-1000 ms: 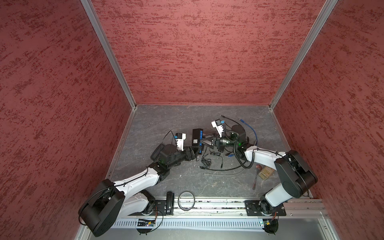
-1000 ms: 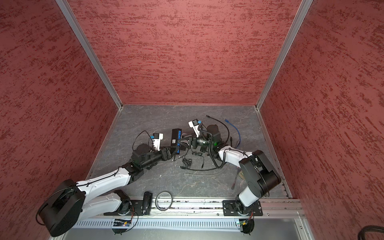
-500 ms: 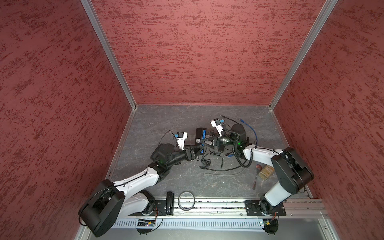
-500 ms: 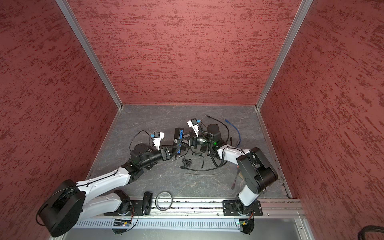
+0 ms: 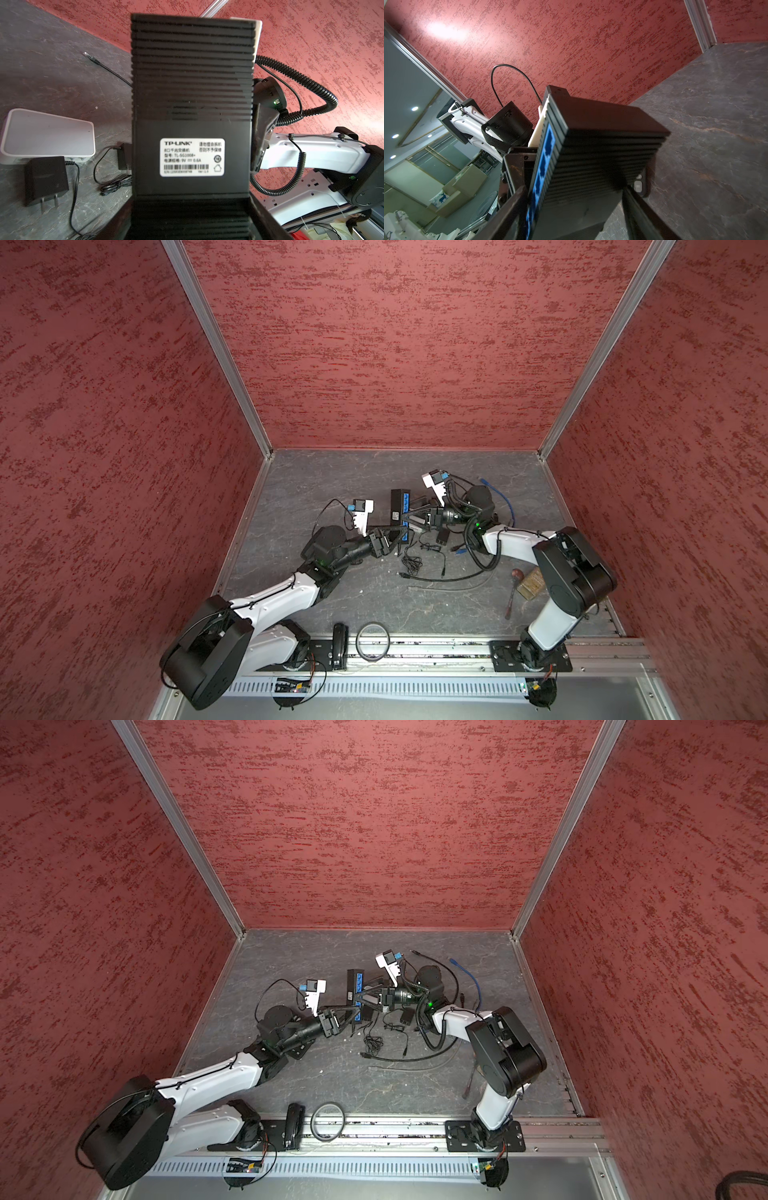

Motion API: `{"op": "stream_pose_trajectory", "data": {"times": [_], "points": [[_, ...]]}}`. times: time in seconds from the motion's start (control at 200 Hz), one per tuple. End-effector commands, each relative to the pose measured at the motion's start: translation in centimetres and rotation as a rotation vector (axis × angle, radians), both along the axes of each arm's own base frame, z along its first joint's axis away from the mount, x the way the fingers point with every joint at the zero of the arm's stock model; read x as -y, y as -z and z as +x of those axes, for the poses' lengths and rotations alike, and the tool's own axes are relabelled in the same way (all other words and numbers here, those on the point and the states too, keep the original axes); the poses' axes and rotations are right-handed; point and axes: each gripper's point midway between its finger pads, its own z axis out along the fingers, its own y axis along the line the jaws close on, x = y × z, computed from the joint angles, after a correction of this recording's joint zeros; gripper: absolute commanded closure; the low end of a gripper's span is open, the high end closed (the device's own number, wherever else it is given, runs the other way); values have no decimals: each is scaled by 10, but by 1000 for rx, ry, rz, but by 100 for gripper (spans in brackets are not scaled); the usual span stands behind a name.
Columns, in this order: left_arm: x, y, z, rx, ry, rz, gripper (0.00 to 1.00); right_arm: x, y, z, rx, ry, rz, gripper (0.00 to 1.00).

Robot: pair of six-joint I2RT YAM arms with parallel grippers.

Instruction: Insert the plug into the switch port

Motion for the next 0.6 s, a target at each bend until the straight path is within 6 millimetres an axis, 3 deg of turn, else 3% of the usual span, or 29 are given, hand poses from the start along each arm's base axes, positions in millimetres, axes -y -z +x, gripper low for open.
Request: {"op": "stream_pose_trajectory", "data": {"times": [0.0, 0.16, 0.511, 0.591], "points": [[12, -47, -16, 141, 113, -92, 71, -4, -10, 1, 27, -26, 29, 24], [11, -55, -20, 165, 117, -96, 71, -5, 0, 9, -1, 6, -5, 22], [14, -64, -27, 198, 153, -91, 72, -7, -10, 10, 27, -4, -24, 13], [15, -63, -27, 197, 157, -90, 72, -7, -14, 7, 39, -15, -9, 16]]}}
